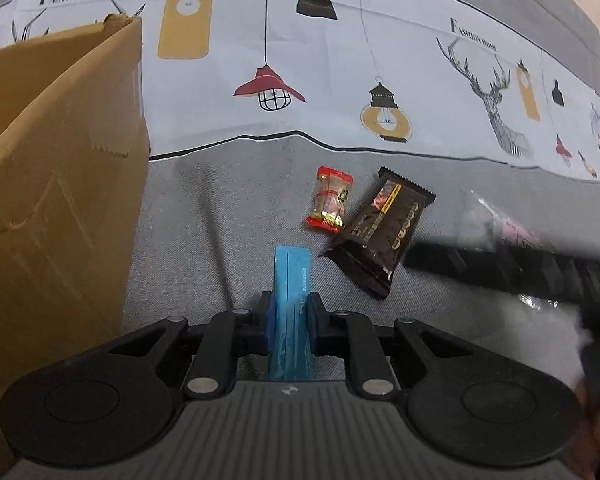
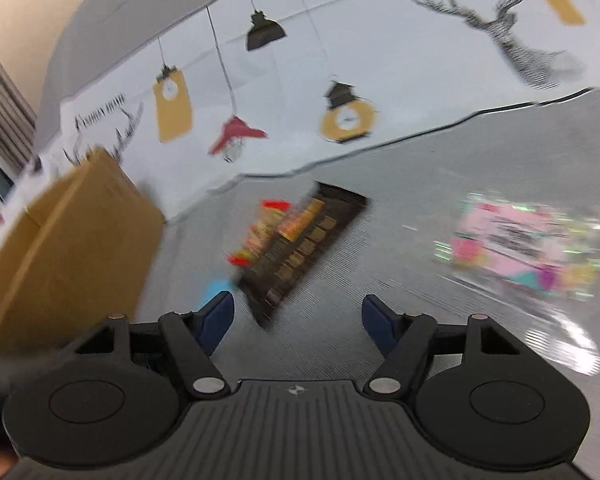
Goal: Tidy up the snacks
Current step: 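Grasp the blue ice stick with the left tool while the right tool grasps the dark chocolate bar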
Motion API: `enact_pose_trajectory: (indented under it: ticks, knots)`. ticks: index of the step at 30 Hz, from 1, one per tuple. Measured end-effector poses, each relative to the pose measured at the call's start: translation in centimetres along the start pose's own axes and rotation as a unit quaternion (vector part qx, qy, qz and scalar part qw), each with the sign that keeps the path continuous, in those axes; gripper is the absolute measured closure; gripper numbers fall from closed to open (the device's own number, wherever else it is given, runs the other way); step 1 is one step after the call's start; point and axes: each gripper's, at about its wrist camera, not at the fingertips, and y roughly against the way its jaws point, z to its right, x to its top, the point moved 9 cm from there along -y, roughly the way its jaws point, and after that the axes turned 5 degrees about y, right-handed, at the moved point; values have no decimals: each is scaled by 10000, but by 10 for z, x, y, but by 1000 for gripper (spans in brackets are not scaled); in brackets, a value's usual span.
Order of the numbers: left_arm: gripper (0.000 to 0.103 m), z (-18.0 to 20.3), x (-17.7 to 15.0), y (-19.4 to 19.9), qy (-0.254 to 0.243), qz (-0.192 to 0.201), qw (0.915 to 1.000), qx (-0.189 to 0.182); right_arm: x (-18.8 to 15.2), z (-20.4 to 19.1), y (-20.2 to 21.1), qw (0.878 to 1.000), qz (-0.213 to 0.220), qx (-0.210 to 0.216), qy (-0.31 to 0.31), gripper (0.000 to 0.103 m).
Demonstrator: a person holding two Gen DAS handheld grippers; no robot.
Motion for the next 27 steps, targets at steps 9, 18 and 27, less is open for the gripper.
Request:
enact_pose_trajectory:
  ticks: [9, 18, 27]
  knots:
    - [83, -9, 0, 2, -145, 39, 9998, 136, 9, -20, -52, 9964, 137, -366, 750, 13]
    - [83, -21, -5, 8, -220, -144, 9994, 202, -1, -3, -27, 9859, -424, -994, 1279, 59]
    - [83, -6, -21, 25, 56, -367, 9993, -73, -56, -23, 40, 9842, -1008, -753, 1247, 59]
